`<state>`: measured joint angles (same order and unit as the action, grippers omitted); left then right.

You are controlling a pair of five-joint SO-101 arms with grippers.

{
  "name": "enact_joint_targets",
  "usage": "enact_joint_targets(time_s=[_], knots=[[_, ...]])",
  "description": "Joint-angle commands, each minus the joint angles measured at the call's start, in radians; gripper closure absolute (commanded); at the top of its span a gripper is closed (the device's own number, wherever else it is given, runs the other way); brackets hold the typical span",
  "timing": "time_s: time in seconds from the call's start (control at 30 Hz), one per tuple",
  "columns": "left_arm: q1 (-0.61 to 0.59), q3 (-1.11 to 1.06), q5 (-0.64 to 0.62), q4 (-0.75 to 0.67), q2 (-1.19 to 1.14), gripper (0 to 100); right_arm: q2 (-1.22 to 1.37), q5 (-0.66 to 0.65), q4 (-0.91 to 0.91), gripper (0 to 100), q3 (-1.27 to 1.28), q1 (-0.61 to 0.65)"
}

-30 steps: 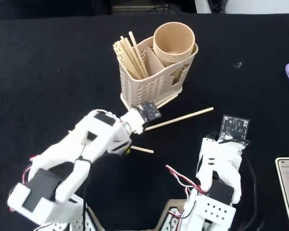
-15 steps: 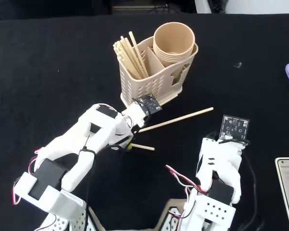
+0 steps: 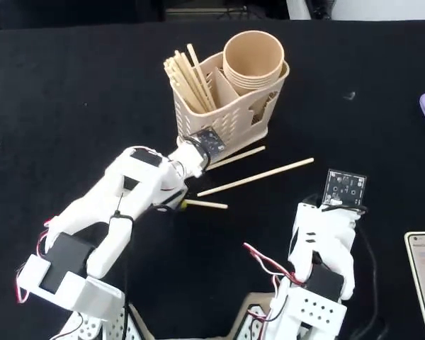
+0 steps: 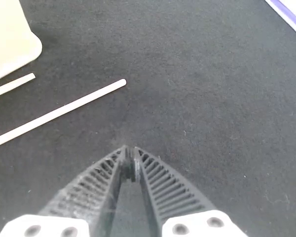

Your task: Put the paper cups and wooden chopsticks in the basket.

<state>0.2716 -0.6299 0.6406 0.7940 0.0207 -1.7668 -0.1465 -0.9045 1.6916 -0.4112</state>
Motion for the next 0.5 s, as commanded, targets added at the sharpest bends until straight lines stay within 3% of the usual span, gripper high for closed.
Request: enact_joint_targets(time_s=[0.0,0.47], knots=[[-0.048,0.058,0.009,-0.003,0.051,78,-0.008,-0.006,0.025,98.5,0.001,0.012],[-0.045,0.073,0.009,0.008,0.051,78,-0.008,-0.006,0.025,98.5,0.001,0.012]])
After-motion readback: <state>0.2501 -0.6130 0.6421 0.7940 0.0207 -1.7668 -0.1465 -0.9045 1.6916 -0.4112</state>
